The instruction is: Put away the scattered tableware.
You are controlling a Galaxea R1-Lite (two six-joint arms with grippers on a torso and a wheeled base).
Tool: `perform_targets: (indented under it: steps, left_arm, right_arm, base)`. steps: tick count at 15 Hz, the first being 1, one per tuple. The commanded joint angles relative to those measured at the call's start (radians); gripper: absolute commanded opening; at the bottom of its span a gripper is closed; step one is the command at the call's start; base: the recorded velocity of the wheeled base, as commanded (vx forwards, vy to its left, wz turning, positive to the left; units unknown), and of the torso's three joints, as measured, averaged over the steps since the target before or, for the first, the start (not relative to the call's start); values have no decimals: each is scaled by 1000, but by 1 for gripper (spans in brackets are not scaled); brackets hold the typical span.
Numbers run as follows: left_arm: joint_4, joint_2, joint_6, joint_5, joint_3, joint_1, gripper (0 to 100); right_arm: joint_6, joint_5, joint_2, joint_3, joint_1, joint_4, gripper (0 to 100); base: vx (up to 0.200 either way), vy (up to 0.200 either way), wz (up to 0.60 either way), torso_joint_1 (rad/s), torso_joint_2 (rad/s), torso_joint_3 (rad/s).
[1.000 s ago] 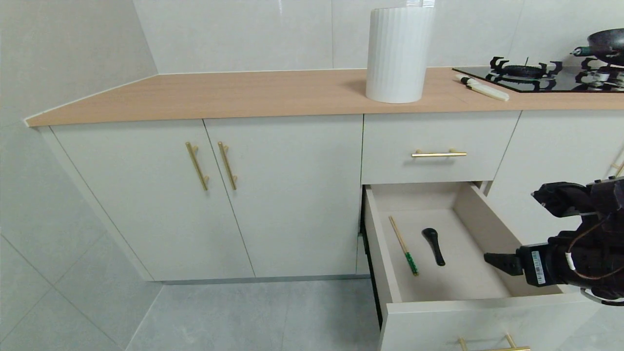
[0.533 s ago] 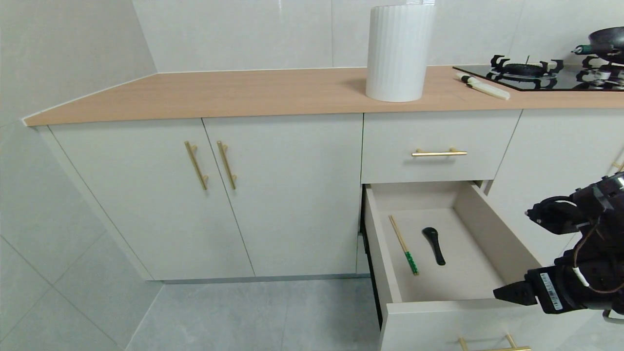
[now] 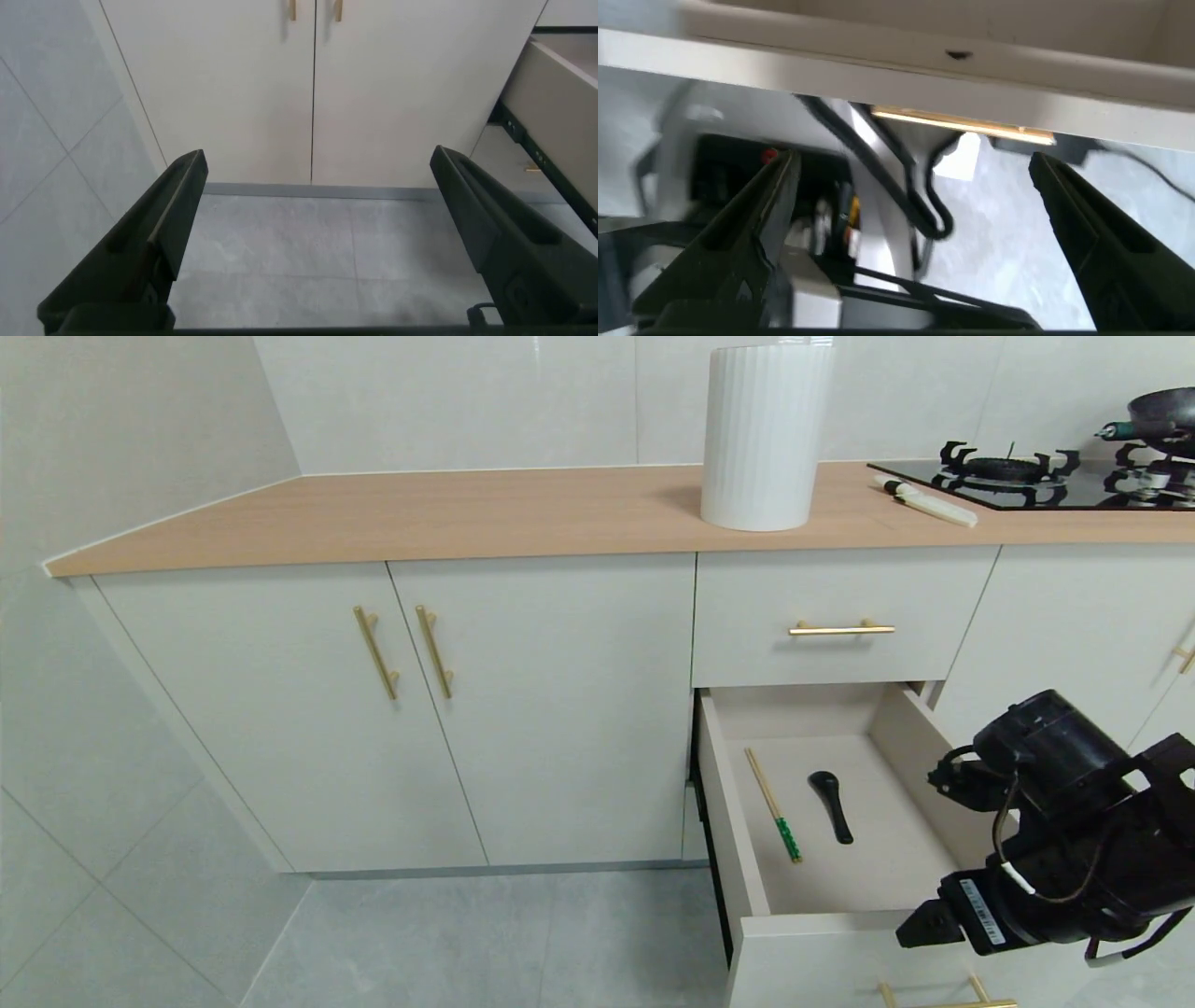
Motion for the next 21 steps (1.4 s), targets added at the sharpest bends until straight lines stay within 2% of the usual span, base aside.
perform_targets:
  steps: [1, 9, 18, 21]
  left_arm:
    - [-1, 0, 0, 0, 0, 0, 100]
    - [-1, 0, 0, 0, 0, 0, 100]
    - [-1, 0, 0, 0, 0, 0, 100]
    - [-1, 0, 0, 0, 0, 0, 100]
  right_arm:
    - [-1, -2, 46, 8, 1, 1, 100]
    - [7, -60, 126, 1, 0, -7, 100]
    - [37, -115, 169, 1, -49, -145, 100]
    - [30, -118, 220, -35, -60, -232, 100]
  base:
    - [0, 0, 0, 0, 0, 0]
    - [0, 0, 0, 0, 0, 0]
    - [0, 0, 0, 0, 0, 0]
    - [0, 0, 0, 0, 0, 0]
